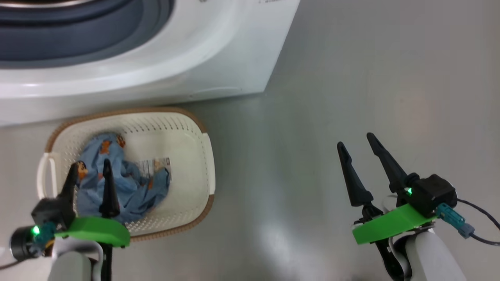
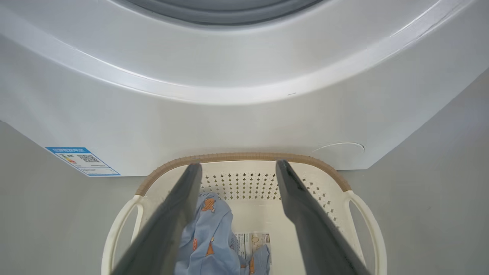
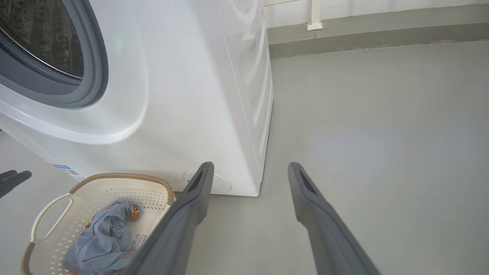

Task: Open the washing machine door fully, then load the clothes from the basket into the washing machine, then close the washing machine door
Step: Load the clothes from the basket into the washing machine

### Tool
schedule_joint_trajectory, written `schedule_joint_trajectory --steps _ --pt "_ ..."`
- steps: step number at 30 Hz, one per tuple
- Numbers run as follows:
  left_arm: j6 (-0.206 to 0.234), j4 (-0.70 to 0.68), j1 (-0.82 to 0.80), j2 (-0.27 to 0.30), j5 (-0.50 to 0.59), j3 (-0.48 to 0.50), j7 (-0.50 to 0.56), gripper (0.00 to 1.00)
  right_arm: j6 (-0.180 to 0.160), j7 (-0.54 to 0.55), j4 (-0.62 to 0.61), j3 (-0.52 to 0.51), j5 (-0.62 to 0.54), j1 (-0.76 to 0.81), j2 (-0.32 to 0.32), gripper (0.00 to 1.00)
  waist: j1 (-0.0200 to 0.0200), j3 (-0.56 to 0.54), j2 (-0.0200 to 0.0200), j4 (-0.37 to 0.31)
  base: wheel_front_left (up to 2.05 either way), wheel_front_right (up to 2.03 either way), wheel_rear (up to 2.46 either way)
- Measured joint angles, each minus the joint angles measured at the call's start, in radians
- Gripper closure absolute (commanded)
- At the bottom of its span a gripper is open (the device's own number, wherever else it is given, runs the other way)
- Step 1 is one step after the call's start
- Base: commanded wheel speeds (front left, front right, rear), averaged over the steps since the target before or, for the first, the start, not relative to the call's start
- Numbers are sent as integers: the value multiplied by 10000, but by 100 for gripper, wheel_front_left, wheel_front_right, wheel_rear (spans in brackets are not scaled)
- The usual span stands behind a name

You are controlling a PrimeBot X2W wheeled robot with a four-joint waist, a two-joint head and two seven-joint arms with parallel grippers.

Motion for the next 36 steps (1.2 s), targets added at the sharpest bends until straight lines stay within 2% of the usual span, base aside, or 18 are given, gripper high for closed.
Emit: schedule_joint_trajectory --steps 9,14,18,27,34,36 --pt "-82 1778 -1638 360 155 309 -2 0 0 0 -182 59 0 -445 4 0 0 1455 0 -171 0 0 0" --pt "-82 3344 -2455 587 155 341 44 0 0 0 -293 61 0 -521 8 0 -1 2134 0 -298 0 0 0" --pt "-82 4272 -3224 892 142 410 61 0 0 0 -395 59 31 -789 17 0 0 2592 0 -439 0 0 0" --pt "-52 5925 -4475 1076 -25 474 426 0 0 0 -510 12 44 -814 42 0 0 3373 0 -717 0 0 0" --pt "531 6947 -5441 1534 -23 497 947 0 0 0 -662 -12 50 -848 54 0 0 3895 0 -832 0 0 0" --pt "566 7135 -5617 1643 -12 483 1043 0 0 0 -704 -10 111 -866 56 0 0 4010 0 -869 0 0 0"
